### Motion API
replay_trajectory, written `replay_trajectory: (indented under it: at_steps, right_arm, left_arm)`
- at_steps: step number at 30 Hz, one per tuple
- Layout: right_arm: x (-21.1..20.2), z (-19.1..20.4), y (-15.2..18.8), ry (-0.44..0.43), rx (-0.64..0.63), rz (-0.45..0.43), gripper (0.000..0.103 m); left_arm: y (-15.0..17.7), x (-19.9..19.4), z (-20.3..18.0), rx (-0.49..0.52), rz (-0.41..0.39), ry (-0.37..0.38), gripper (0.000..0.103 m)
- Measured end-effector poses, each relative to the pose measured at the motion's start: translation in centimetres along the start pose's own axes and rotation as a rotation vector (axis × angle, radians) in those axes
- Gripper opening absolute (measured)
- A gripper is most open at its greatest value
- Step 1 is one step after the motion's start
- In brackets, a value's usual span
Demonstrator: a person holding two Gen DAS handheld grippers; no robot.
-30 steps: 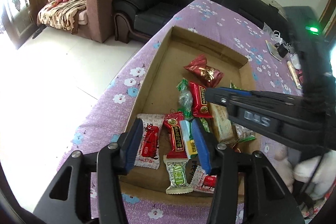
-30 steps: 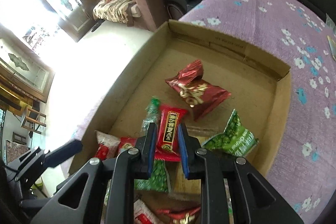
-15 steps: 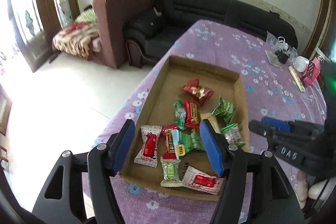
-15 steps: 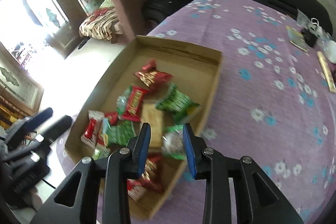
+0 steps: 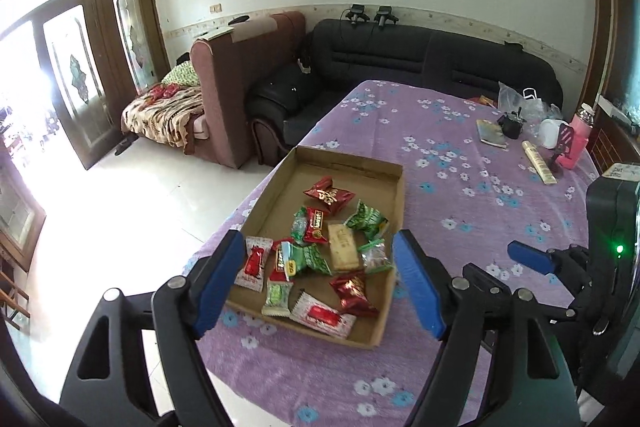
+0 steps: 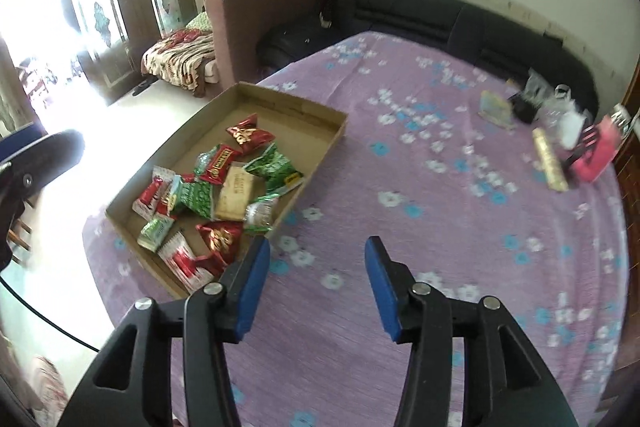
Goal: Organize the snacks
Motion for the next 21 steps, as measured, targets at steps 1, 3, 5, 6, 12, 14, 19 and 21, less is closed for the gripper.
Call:
replay_trajectory:
  at_steps: [1,3,5,6,12,14,19,21]
  right_arm:
    - [-0.4,-0.2,0.2,0.005,-0.005,-0.004,0.055]
    - [-0.9,-0.6,0.4,0.011,-0.011,-0.012,0.056]
    - [-1.7,-0.7,0.7,0.004,-0.017,-0.023,0.056]
    - [-2.1,-0.8,0.7,0.01,-0.024,-0.032,0.056]
    - [-3.5,-1.0,1.0,0.003,-0.034,-0.055,0.06]
    - [-3.7,-1.1,1.1,0.007,-0.034,-0.057,0.06]
    - [-4.4,-0.7,1.3,-0.007,-0.044,-0.074,0.061]
    - [-4.5,-0.5,1.4,-0.008,-0.049,-0.076,0.064]
  left_arm:
    - [0.1,-0.6,-0.3,0.001,-0.005,-0.006,0.077]
    - [0.3,-1.7,-0.6,0.002,-0.016,-0.02,0.077]
    - [0.4,-2.5,-0.9,0.0,-0.025,-0.028,0.078]
    - [0.3,-3.0,-1.1,-0.001,-0.033,-0.034,0.078]
    - [0.4,-5.1,-1.5,-0.008,-0.07,-0.067,0.079]
    - [0.6,-5.6,-1.5,-0.01,-0.076,-0.078,0.08]
    - [1.0,-6.1,-1.1,-0.021,-0.075,-0.116,0.082]
    - [1.3,-6.2,-1.0,-0.024,-0.072,-0.132,0.082]
Point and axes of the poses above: each gripper's, at about its wrist camera, not at the fingertips, and x roughly the way its jaws point, z to its left, y to its underside, the point moved 7 cm from there along x, roughly the way its jaws point, and after that the axes turned 3 degrees about x, right-handed, at the moved point
